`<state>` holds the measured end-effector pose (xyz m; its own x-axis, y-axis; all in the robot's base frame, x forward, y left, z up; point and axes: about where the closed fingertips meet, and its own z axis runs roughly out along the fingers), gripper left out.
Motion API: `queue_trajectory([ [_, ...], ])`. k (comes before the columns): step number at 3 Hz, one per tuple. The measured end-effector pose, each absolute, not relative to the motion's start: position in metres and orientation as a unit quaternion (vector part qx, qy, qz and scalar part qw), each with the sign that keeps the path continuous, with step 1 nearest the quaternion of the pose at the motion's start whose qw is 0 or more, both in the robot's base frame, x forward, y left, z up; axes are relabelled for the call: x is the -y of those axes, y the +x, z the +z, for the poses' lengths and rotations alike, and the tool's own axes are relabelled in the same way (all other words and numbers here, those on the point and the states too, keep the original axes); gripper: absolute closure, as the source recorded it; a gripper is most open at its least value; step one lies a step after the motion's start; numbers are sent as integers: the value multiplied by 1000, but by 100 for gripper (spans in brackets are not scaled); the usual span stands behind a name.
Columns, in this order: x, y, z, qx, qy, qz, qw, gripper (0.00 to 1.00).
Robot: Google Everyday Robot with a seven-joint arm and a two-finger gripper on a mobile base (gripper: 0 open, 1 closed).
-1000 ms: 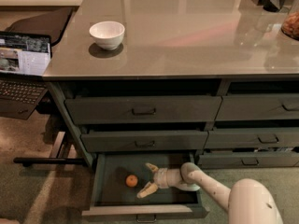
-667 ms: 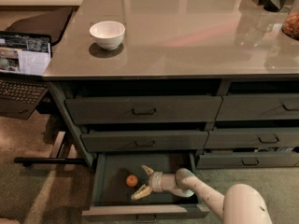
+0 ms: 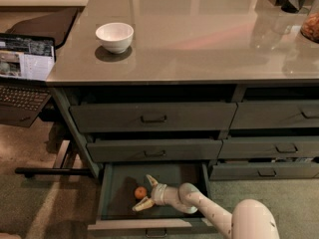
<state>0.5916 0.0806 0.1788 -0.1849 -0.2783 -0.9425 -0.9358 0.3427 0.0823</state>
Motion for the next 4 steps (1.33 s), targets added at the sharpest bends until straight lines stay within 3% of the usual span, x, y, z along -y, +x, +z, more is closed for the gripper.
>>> queue_trajectory([
  [4, -93, 612, 173, -664, -513, 300, 453, 0],
])
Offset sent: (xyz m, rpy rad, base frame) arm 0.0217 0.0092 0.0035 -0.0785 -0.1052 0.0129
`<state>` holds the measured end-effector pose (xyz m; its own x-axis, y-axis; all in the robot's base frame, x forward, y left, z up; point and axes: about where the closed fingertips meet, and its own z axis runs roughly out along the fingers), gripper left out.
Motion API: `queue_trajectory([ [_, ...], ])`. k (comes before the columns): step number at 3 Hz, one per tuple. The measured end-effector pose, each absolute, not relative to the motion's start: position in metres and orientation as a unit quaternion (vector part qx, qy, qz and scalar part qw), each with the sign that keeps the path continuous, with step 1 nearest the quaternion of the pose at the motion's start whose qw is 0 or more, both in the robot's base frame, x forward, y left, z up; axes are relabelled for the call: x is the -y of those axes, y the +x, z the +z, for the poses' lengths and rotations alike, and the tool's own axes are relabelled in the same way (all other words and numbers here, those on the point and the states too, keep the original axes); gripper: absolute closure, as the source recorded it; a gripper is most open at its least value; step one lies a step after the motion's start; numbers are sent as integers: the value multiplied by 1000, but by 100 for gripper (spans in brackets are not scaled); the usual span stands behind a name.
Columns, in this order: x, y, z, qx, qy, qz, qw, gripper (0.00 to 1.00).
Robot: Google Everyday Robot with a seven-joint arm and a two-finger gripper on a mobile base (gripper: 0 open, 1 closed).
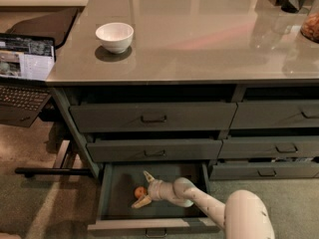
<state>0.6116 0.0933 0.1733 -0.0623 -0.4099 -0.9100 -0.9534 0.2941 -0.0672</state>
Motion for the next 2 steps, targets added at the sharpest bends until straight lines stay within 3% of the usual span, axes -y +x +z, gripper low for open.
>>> queue_trajectory([
  [2, -95, 617, 151, -671, -528, 287, 434, 1],
])
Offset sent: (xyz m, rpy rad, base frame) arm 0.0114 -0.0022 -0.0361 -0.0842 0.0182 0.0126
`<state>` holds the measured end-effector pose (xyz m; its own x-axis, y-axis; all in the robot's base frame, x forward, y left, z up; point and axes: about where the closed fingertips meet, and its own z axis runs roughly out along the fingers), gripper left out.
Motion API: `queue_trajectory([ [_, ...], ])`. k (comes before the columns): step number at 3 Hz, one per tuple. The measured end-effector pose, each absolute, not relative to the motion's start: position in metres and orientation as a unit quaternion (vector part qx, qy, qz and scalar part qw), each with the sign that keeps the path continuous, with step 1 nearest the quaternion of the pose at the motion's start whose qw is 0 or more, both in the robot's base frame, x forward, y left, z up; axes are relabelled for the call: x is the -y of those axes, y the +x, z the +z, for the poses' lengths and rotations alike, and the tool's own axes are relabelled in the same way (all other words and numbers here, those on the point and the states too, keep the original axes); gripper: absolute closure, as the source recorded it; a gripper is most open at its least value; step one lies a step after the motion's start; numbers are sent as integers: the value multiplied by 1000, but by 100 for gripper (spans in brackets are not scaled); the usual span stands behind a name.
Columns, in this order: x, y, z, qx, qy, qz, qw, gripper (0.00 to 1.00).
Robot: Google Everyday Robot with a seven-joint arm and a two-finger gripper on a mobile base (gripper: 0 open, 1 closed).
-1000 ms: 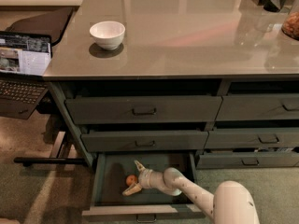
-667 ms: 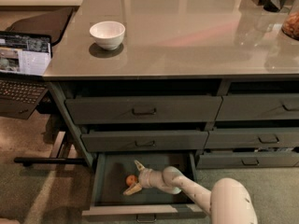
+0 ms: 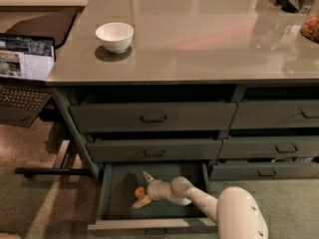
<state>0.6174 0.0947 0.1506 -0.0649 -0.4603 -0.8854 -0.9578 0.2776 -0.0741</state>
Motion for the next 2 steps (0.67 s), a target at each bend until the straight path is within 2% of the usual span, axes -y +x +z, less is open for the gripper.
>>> queue_trajectory([
  [1, -94, 619, 141, -677, -530, 283, 425, 20],
  [2, -94, 619, 141, -678, -530, 282, 424, 43],
])
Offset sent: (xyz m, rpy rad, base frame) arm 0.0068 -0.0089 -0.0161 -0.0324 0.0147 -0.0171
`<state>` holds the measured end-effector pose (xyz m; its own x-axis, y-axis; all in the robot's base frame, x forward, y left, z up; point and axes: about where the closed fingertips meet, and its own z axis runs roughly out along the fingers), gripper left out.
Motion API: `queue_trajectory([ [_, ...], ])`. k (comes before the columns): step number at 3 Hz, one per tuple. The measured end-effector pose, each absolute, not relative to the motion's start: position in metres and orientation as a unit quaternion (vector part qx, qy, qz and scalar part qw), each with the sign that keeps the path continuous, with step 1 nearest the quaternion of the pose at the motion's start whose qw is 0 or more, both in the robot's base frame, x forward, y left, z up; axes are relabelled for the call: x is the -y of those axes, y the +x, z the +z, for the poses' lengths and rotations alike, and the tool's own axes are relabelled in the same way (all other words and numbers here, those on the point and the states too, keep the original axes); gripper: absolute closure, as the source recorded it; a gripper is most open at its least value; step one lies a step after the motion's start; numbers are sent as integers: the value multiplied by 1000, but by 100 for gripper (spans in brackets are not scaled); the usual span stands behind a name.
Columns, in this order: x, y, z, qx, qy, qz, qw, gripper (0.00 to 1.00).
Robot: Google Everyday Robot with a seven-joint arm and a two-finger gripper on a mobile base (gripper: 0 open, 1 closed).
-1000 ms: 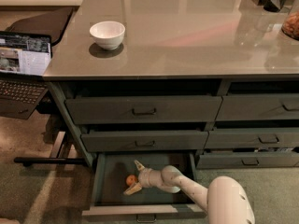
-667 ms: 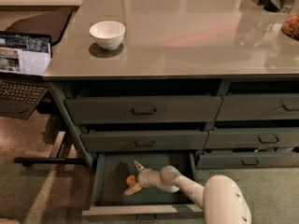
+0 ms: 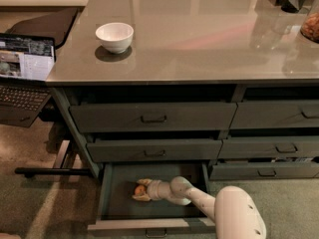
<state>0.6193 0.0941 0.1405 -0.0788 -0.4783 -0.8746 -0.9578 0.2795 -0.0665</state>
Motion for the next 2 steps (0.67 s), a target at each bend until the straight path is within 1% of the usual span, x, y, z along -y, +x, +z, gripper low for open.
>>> queue_trajectory([
  [2, -89, 619, 139, -678, -526, 283, 429, 90],
])
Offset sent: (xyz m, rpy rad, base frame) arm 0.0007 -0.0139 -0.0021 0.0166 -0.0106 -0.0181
